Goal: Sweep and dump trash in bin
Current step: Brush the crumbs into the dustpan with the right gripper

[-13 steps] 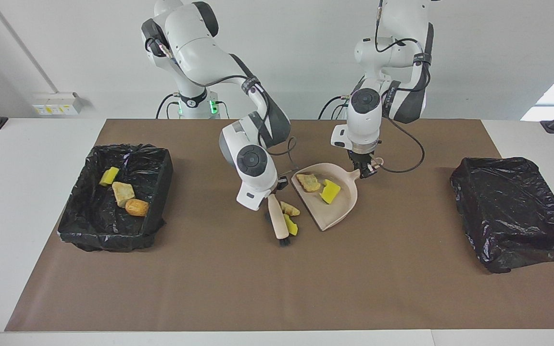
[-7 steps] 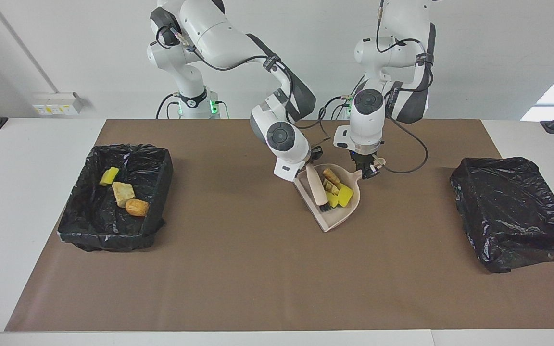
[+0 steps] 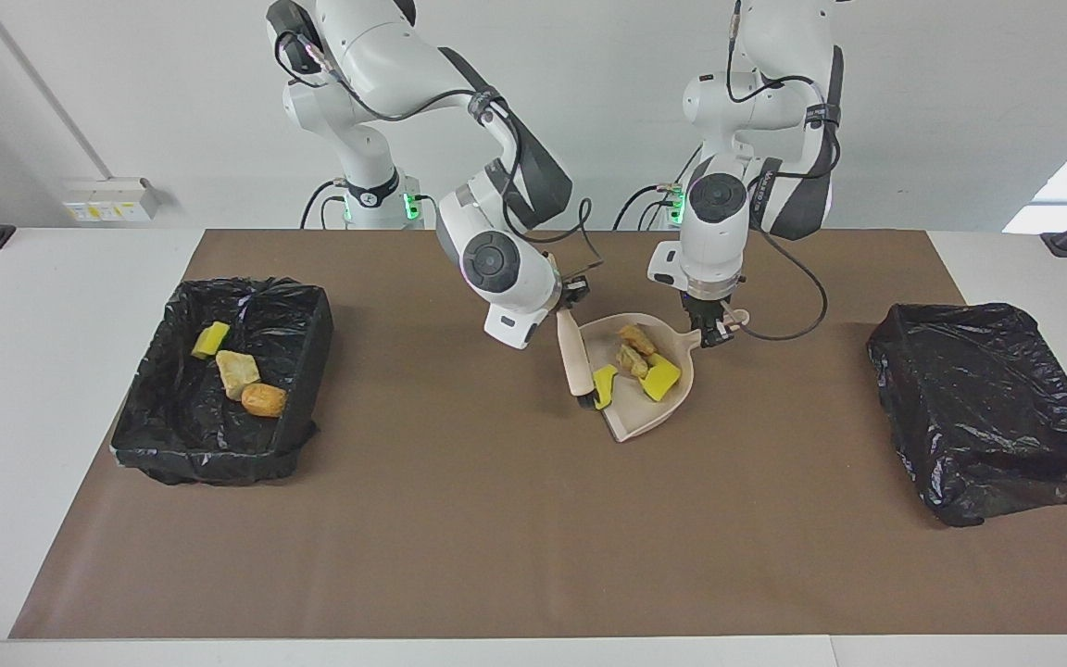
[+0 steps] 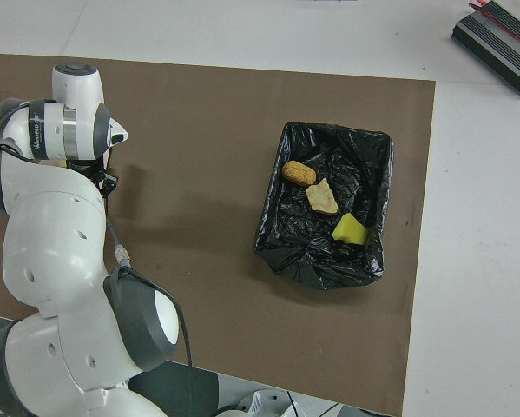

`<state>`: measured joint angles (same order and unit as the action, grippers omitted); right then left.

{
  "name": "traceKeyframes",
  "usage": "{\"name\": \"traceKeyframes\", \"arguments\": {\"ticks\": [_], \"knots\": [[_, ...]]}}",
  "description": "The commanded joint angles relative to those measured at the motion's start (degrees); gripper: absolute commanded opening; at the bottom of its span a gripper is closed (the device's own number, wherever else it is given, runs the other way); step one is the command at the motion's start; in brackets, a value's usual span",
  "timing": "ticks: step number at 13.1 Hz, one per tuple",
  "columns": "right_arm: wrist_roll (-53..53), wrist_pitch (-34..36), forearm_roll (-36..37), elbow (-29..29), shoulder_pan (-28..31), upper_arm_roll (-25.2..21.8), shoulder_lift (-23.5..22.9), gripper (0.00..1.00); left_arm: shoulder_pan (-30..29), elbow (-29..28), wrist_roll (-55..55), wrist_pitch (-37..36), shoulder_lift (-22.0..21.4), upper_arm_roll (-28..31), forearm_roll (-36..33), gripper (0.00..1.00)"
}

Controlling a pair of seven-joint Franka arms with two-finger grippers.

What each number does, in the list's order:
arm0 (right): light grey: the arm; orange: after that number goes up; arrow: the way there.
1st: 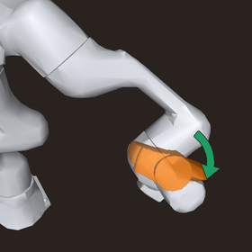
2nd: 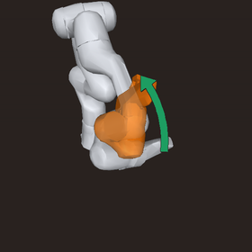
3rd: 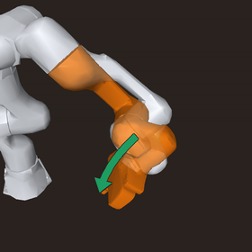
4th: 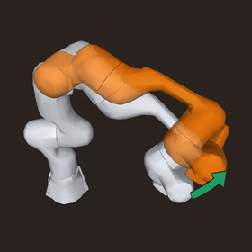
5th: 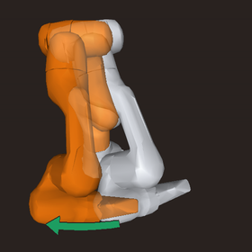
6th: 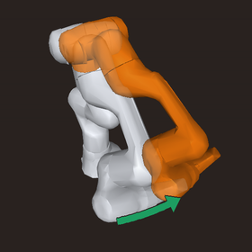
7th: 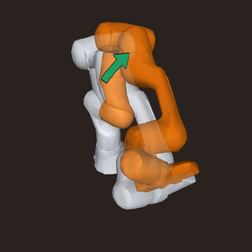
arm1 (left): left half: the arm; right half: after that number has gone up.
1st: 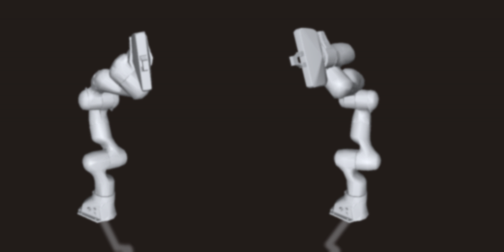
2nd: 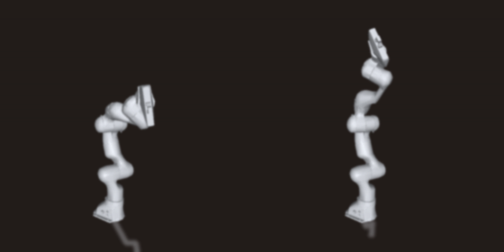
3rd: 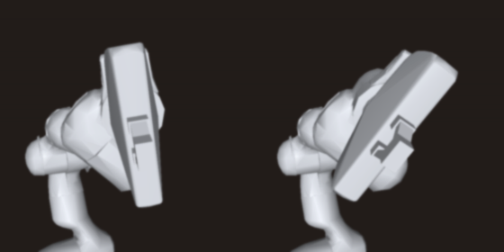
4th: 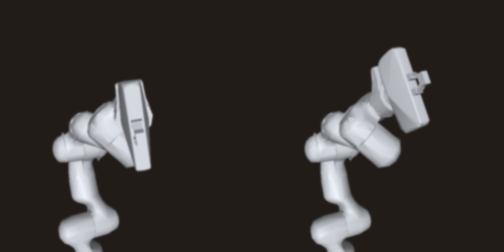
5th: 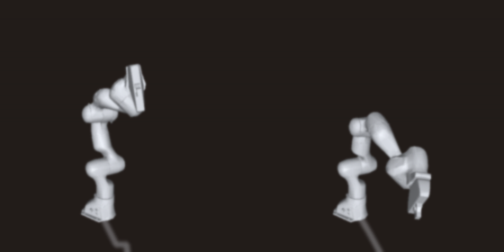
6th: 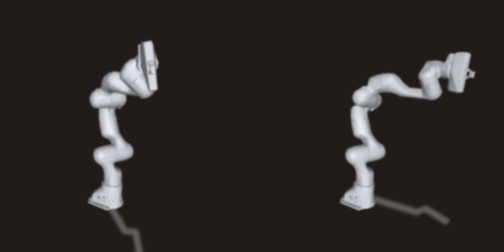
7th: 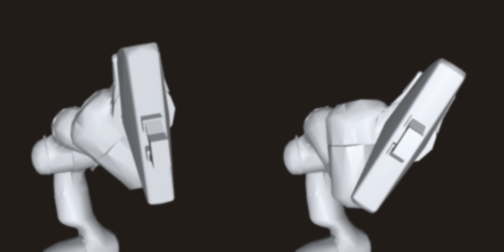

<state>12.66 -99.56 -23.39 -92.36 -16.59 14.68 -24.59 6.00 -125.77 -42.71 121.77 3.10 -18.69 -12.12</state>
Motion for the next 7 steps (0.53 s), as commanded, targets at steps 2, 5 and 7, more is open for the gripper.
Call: {"name": "traceKeyframes", "arguments": {"ticks": [2,5,7], "knots": [[6.4,1.6,2.2,0.2,0.5,0.4,3.0,0.0,-1.1,-1.5,-2.5,2.2,-0.3,-0.3,0.0,0.0],[12.2,1.9,8.9,-0.2,1.4,0.6,5.2,0.0,-1.2,-1.5,-4.9,2.3,-0.3,-0.2,-0.1,0.0],[13.7,0.3,9.4,-2.2,1.3,0.8,5.3,0.0,-1.2,-0.9,-7.9,2.3,0.0,0.1,0.0,0.0]]}}
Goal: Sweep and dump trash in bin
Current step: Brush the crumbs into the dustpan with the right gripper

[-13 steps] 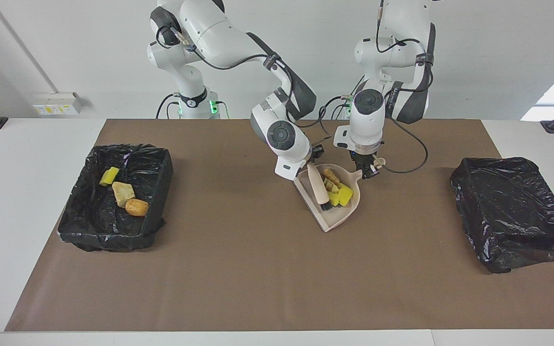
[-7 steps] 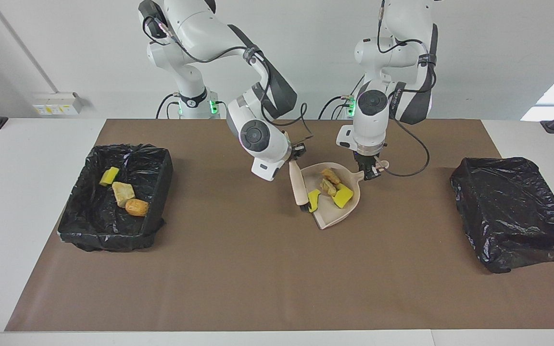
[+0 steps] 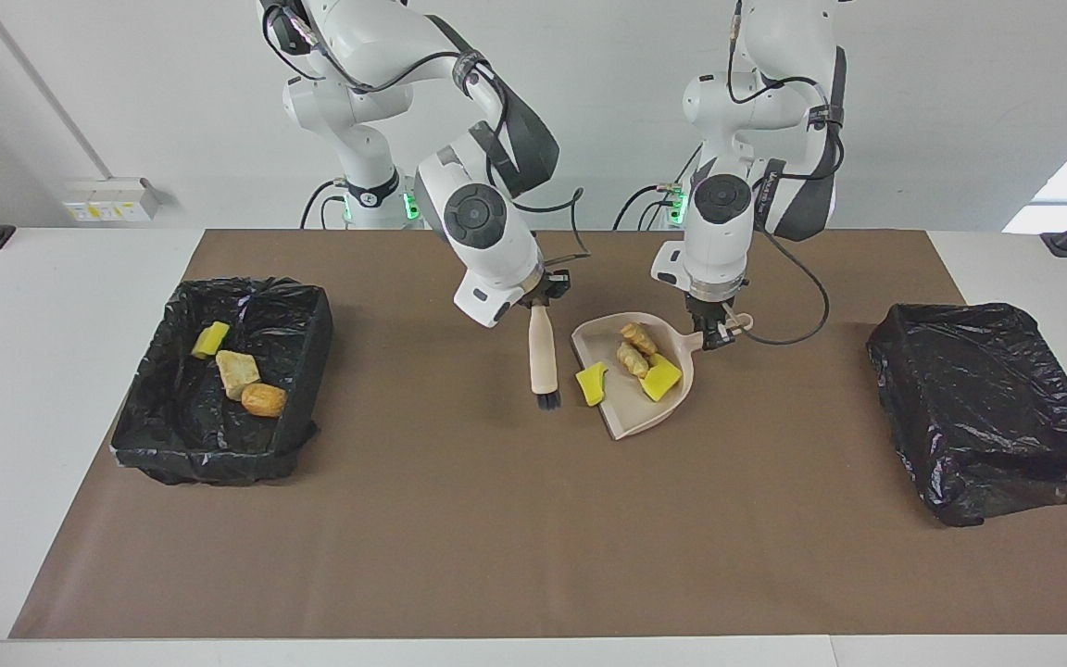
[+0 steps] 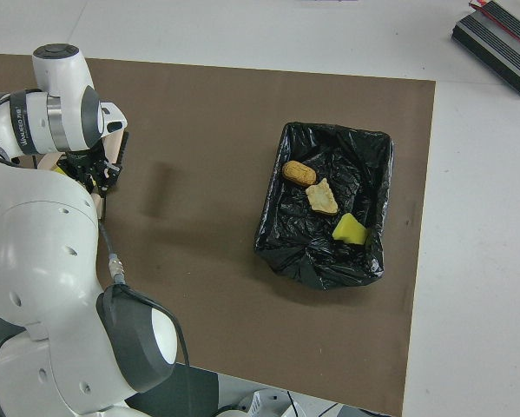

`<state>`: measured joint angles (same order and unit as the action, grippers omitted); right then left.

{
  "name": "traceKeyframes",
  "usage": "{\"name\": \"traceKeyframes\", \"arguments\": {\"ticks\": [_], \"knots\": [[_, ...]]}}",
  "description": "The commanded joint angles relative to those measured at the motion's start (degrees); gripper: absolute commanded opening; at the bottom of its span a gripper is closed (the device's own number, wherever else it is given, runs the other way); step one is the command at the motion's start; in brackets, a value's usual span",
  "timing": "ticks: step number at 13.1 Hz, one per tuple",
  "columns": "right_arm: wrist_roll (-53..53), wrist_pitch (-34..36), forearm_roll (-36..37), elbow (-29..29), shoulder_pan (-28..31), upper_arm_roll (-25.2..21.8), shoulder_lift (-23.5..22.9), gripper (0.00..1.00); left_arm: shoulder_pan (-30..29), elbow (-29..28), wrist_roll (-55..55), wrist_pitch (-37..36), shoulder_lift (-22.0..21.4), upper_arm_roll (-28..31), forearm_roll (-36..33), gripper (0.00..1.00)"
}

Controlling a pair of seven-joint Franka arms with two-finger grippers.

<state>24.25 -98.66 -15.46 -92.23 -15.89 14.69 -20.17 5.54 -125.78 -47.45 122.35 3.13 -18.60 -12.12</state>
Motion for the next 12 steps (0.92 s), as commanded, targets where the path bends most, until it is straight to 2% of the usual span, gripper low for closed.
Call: {"name": "traceKeyframes", "arguments": {"ticks": [1,3,5,7,10,12], "knots": [[2.3,-2.3,2.0,-3.1,-0.4,0.8,-1.0,0.0,-0.7,-0.4,-6.0,1.9,0.6,0.2,0.0,0.0],[2.8,-4.4,2.2,-3.5,-2.9,0.8,-4.3,0.0,-0.6,1.1,-11.2,1.6,1.3,1.5,0.0,0.0],[4.4,-5.3,0.7,-3.8,-4.3,1.0,-4.4,0.0,-1.2,1.2,-15.7,1.3,0.9,2.9,0.0,0.0],[6.6,-6.5,-6.0,-3.8,-6.6,1.0,-4.1,0.0,-1.4,1.0,-19.9,0.9,-0.6,4.2,2.4,0.0],[12.0,-14.8,-15.3,-3.6,-9.1,1.0,-4.3,0.0,-1.5,0.0,-20.3,0.3,-1.3,4.4,2.5,0.0],[13.7,-16.5,-17.2,-3.1,-9.9,1.0,-4.5,0.0,-1.4,-0.2,-20.3,0.3,-1.5,4.4,2.5,0.0]]}}
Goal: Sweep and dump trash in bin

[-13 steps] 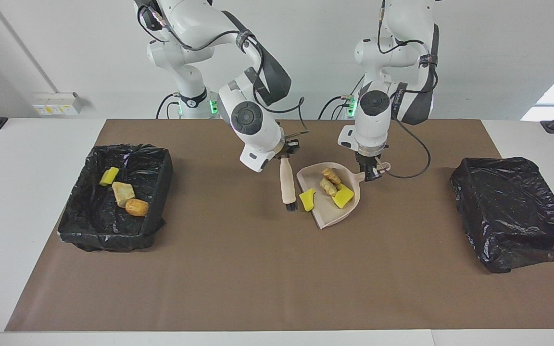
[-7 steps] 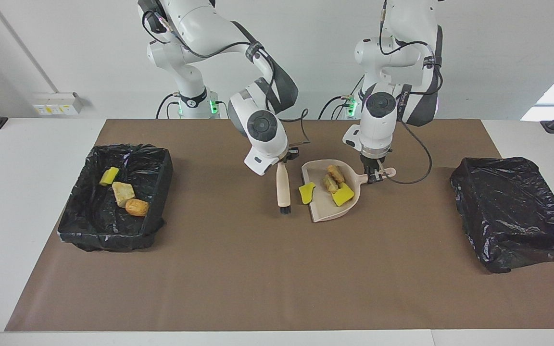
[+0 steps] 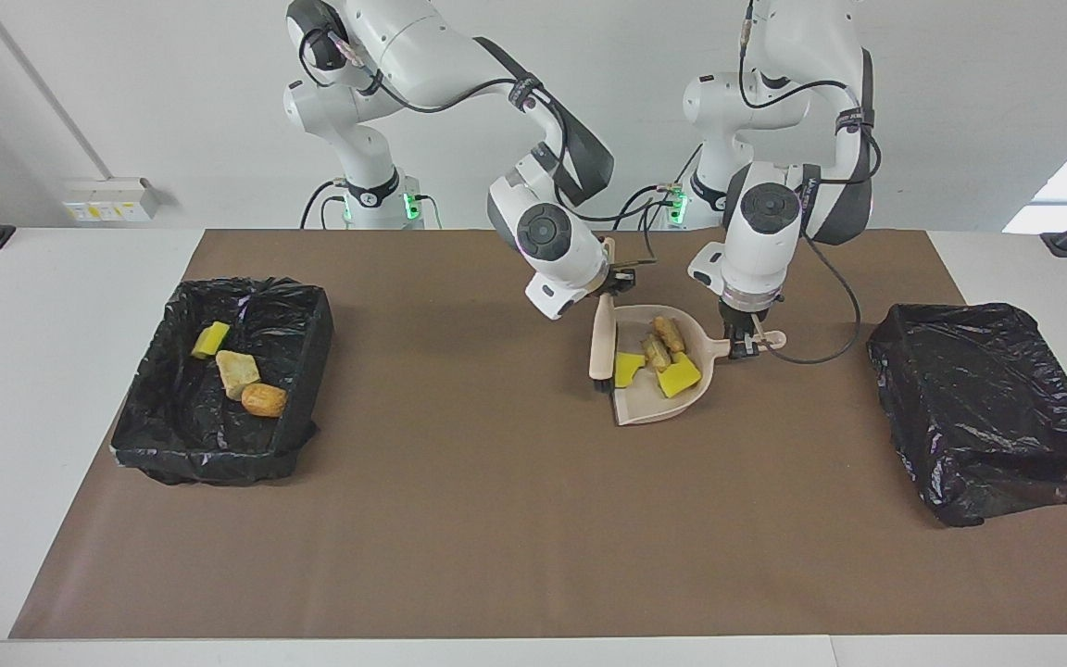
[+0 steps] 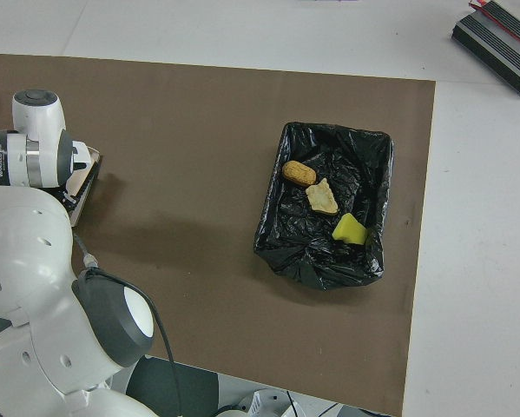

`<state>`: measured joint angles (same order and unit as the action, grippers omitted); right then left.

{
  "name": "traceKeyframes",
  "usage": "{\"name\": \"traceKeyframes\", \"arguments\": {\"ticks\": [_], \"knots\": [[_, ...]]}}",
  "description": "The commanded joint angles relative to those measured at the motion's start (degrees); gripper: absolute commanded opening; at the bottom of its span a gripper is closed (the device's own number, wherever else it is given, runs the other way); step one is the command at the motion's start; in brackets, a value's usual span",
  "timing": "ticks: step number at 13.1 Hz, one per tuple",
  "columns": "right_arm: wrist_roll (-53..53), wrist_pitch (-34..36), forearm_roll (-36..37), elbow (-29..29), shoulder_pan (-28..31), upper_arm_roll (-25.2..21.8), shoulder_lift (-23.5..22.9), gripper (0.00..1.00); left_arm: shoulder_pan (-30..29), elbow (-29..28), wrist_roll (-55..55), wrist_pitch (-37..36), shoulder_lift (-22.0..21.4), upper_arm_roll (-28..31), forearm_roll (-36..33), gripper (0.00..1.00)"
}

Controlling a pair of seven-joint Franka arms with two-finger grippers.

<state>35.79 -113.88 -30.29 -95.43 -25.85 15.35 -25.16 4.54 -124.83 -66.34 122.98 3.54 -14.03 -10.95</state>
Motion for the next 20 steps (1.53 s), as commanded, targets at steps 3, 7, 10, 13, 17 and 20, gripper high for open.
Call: {"name": "traceKeyframes", "arguments": {"ticks": [3,7,10,13,17,20], "knots": [[1.4,1.7,-1.1,1.2,1.7,0.0,1.3,0.0,-0.5,-1.5,-2.2,-0.5,-2.0,-0.1,1.3,0.0],[1.5,10.4,5.5,1.6,5.2,-0.1,6.1,0.0,-0.1,0.9,-13.4,-1.4,-1.9,8.1,2.2,0.0],[2.6,15.5,8.8,-0.5,3.0,0.0,8.7,0.0,-0.1,7.7,-19.9,-5.9,-2.0,14.5,6.4,0.0],[8.7,14.4,14.6,-4.2,-4.6,0.0,8.3,0.0,-0.2,16.3,-24.8,-8.5,-0.9,21.6,7.1,0.0],[16.5,7.4,14.7,-7.5,-13.0,0.1,6.8,0.0,-3.0,25.7,-33.7,-6.4,4.8,32.8,8.2,0.0],[16.5,4.7,14.7,-11.1,-14.9,0.2,6.8,0.0,-8.1,33.5,-45.3,-2.0,10.8,36.4,7.0,0.0]]}}
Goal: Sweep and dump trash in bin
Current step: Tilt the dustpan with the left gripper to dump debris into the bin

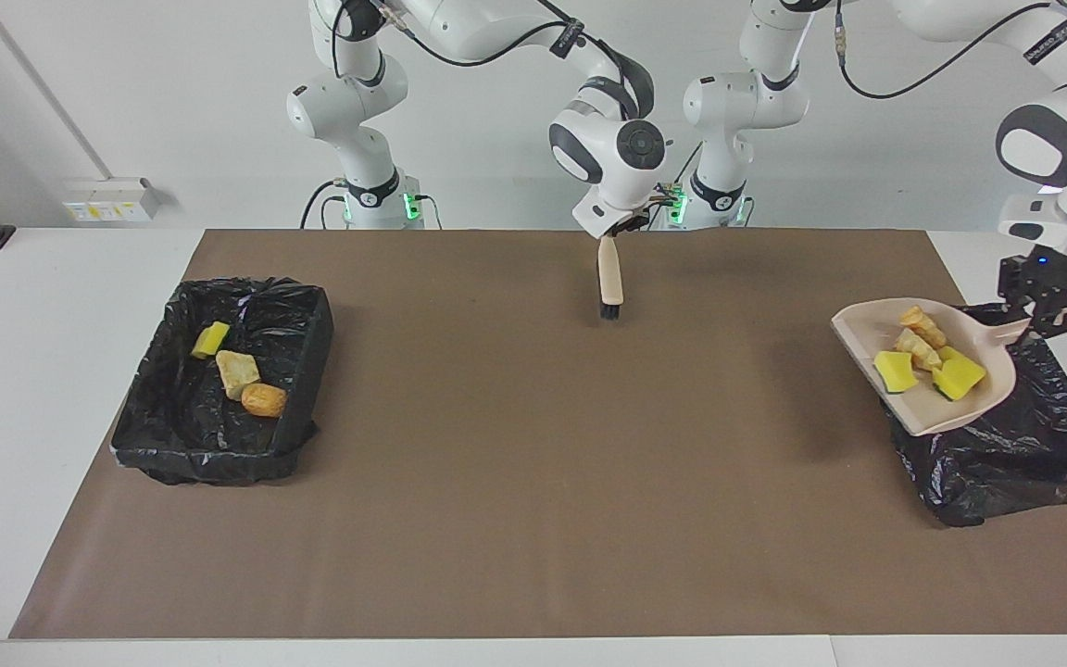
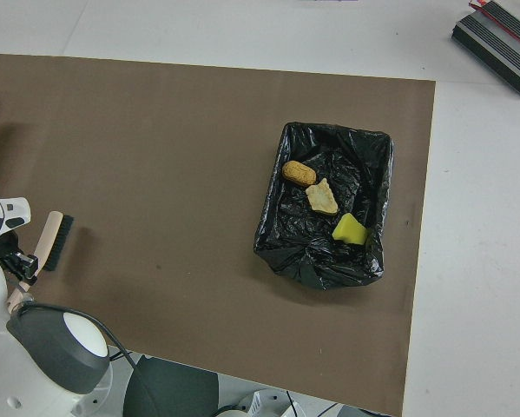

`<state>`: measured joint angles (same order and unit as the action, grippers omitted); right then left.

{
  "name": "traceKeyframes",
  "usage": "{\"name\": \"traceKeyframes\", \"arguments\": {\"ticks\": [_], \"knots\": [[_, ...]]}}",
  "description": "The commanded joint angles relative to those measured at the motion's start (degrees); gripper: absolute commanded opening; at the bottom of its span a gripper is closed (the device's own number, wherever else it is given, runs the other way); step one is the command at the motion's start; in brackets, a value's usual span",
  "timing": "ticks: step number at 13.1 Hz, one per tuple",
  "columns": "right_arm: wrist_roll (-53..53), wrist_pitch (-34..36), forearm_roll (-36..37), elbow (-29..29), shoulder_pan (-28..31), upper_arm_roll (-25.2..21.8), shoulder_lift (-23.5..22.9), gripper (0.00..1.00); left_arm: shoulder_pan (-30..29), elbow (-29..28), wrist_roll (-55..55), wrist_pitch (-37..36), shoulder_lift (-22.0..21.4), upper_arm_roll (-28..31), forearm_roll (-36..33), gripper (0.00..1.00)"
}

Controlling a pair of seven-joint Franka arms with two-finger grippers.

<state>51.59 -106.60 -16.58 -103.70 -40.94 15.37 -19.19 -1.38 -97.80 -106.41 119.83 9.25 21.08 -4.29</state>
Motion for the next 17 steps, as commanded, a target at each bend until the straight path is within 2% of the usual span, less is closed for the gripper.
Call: {"name": "traceKeyframes", "arguments": {"ticks": [1,2,4,6,8,9,11,13,14,15,17], "knots": [[0.2,-4.8,0.9,-5.0,0.2,0.2,1.3,0.0,-2.9,6.4,-6.2,3.9,5.4,2.0,-0.5,0.0],[-0.8,-5.0,0.8,-5.2,0.2,0.3,1.4,0.0,-3.4,6.4,-6.2,5.4,5.6,2.1,-3.3,0.0],[-1.7,-4.8,0.8,-5.1,0.1,0.3,1.4,0.0,-3.0,6.2,-5.3,6.7,5.8,1.9,-17.2,0.0],[-4.3,-4.2,0.8,-5.0,0.1,0.3,1.4,0.0,-2.8,6.0,-3.5,6.6,6.0,2.0,-22.8,0.0],[-6.7,-4.2,0.8,-4.9,0.2,0.3,1.4,0.0,-1.6,5.9,-2.1,6.8,6.5,1.8,-32.5,0.0],[-6.8,-4.2,0.8,-4.8,0.2,0.3,1.4,0.0,-0.6,5.9,0.6,6.1,6.7,1.8,-35.1,0.0],[-7.3,-4.2,0.8,-4.6,0.2,0.3,1.3,0.08,-0.3,5.9,2.1,6.3,6.7,1.7,-40.1,0.0],[-7.6,-4.2,0.8,-4.4,0.2,0.3,1.2,0.12,1.0,6.6,2.6,4.6,7.6,1.7,-45.6,0.0],[-7.5,-4.1,0.8,-4.2,0.2,0.3,1.1,0.3,1.5,7.2,5.0,2.1,7.7,1.6,-48.9,0.0],[-7.5,-3.5,1.1,-3.5,0.3,0.2,0.9,0.99,1.9,8.1,8.6,-0.4,7.6,1.6,-51.8,0.0],[-7.5,-0.9,1.1,-1.4,1.6,0.1,1.1,1.0,2.2,11.1,9.2,-4.3,7.6,1.5,-53.2,0.0]]}}
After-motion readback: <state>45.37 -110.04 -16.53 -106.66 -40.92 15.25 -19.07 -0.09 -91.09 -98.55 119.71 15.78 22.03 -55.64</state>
